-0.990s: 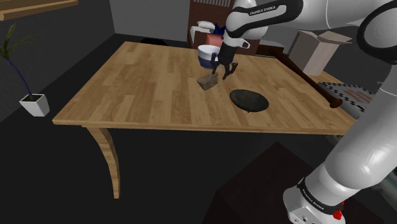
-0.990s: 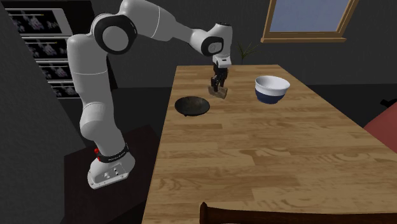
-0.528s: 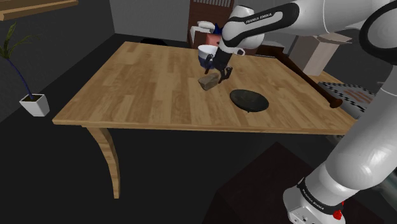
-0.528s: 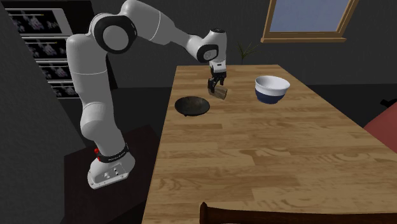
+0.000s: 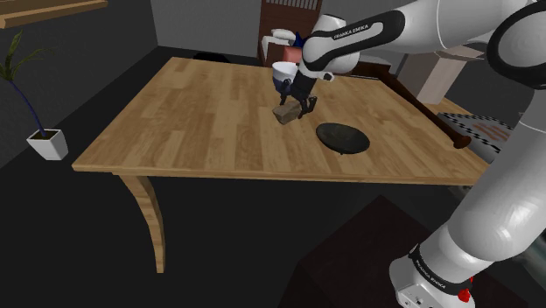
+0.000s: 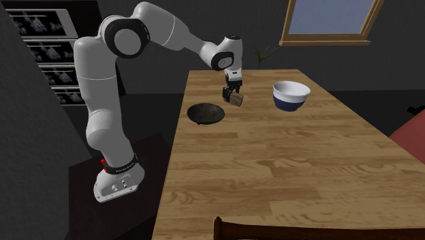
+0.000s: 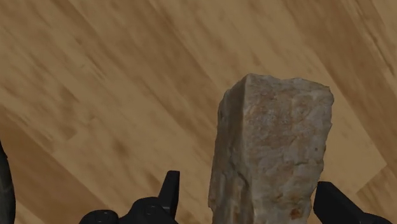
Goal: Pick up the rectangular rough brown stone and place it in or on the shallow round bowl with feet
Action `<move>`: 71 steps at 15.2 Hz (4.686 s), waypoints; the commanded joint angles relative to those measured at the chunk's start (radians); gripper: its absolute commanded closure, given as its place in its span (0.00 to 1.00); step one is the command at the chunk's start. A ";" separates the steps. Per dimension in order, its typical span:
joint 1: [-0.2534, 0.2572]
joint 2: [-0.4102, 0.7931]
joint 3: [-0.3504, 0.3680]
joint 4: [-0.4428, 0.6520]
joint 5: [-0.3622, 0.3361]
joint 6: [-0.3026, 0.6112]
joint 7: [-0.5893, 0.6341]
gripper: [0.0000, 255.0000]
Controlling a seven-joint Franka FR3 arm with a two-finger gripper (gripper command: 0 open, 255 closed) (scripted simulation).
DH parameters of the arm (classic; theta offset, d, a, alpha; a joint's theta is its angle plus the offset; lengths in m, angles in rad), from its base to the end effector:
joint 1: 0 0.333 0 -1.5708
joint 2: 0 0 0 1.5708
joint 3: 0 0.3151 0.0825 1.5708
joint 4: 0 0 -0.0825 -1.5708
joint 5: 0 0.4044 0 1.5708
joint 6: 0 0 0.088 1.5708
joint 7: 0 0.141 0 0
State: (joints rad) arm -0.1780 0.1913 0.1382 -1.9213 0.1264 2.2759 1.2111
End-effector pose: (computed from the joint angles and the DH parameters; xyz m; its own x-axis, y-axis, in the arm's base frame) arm 0.6395 -0.0216 0.3656 0.2449 -0.9670 -0.0700 -0.9541 -0.2276 -0.1948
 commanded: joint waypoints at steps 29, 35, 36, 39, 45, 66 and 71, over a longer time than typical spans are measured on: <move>-0.003 -0.062 -0.002 0.151 -0.007 -0.212 0.023 1.00; -0.004 -0.070 -0.002 0.221 -0.010 -0.290 0.032 1.00; -0.004 -0.071 -0.002 0.225 -0.010 -0.294 0.032 1.00; -0.021 -0.192 -0.013 0.079 0.014 -0.271 -0.004 1.00; -0.043 -0.423 -0.047 -0.170 0.048 -0.263 -0.075 1.00; -0.062 -0.684 -0.105 -0.574 0.069 -0.134 -0.186 1.00; -0.061 -0.678 -0.105 -0.589 0.071 -0.113 -0.189 1.00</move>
State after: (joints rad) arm -0.2391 -0.4862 0.0332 -2.5102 0.1976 2.1617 1.0220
